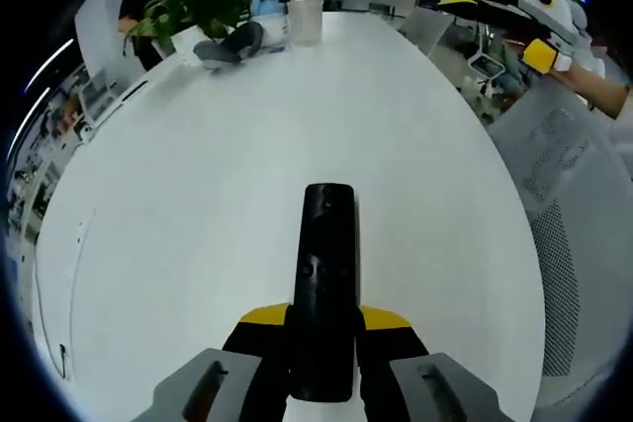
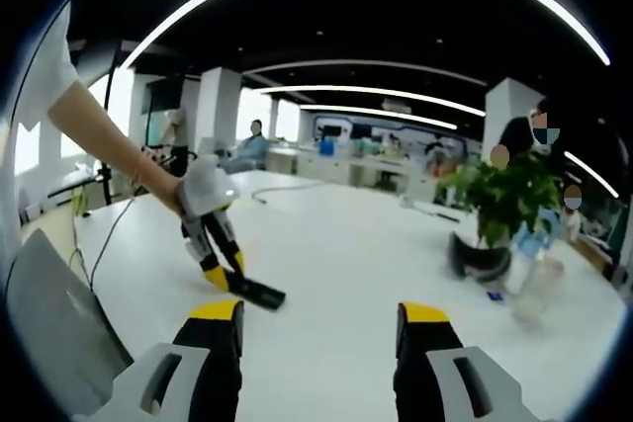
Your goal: Press the specified remote control buttons in sequence, fully releasing each button before pressing the next.
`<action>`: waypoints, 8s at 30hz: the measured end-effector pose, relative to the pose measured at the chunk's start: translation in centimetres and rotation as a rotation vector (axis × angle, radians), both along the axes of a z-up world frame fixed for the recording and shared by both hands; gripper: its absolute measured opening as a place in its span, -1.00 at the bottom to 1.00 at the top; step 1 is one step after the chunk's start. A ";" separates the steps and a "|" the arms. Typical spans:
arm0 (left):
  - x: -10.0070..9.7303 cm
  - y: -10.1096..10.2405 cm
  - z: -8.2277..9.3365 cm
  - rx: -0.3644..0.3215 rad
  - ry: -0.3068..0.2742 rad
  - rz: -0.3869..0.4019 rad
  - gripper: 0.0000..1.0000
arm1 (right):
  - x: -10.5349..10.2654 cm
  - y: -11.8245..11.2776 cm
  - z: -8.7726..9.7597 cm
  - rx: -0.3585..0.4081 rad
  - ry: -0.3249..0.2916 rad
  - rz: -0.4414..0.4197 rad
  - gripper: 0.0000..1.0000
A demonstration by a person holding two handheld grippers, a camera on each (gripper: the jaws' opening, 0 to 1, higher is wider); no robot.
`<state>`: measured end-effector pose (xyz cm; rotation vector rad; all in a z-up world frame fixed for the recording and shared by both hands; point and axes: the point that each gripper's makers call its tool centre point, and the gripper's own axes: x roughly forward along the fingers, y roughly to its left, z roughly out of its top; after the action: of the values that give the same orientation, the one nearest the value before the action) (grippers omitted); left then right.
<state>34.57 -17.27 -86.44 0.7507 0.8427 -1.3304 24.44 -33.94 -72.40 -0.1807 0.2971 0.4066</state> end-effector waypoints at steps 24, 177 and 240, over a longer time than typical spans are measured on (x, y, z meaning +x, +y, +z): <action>-3.2 -0.1 0.0 0.000 -0.007 -0.030 -0.52 | -0.2 0.3 -0.5 -0.021 0.022 0.018 0.13; -16.6 -2.7 0.3 -0.187 -0.008 -0.072 -0.51 | -2.1 3.9 -3.3 -0.058 0.175 0.224 -0.57; -17.3 0.0 0.4 -0.307 -0.021 -0.021 -0.51 | -6.4 7.1 -10.5 -0.263 0.547 0.508 -0.77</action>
<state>17.28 -17.22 -86.08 0.5315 0.5964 -1.4283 17.99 -26.81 -82.94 -0.4067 0.8533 0.9232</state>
